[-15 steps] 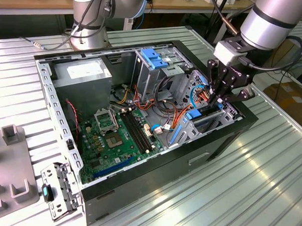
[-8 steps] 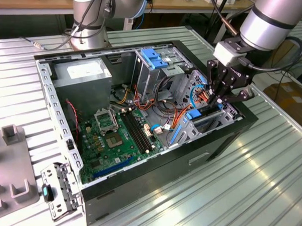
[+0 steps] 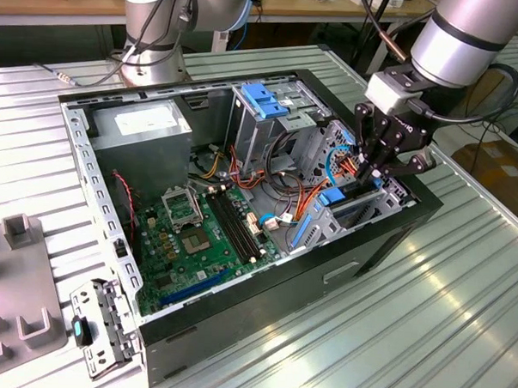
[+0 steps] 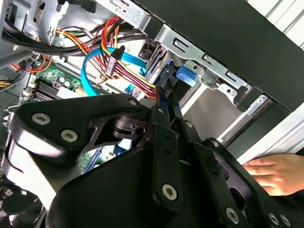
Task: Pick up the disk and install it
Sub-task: 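Insert the first disk wire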
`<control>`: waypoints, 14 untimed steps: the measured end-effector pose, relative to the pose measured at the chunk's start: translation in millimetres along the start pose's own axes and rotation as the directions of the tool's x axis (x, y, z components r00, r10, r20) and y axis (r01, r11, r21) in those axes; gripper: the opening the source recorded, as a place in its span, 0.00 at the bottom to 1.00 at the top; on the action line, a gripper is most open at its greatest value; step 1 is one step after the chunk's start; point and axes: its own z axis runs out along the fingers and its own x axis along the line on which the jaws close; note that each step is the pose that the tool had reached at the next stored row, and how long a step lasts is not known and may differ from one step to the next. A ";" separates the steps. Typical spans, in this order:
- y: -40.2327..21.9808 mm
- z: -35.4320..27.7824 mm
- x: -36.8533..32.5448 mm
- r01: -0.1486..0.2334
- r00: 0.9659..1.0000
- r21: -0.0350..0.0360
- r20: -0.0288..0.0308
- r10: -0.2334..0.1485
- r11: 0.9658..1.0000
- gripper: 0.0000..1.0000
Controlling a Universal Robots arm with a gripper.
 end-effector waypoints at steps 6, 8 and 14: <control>-0.1 2.9 0.0 -0.001 1.000 -0.001 0.010 0.001 1.000 0.16; 0.0 0.9 0.0 -0.001 1.000 -0.001 0.012 0.001 1.000 0.16; 0.0 1.1 0.1 -0.001 1.000 -0.001 0.013 0.001 1.000 0.16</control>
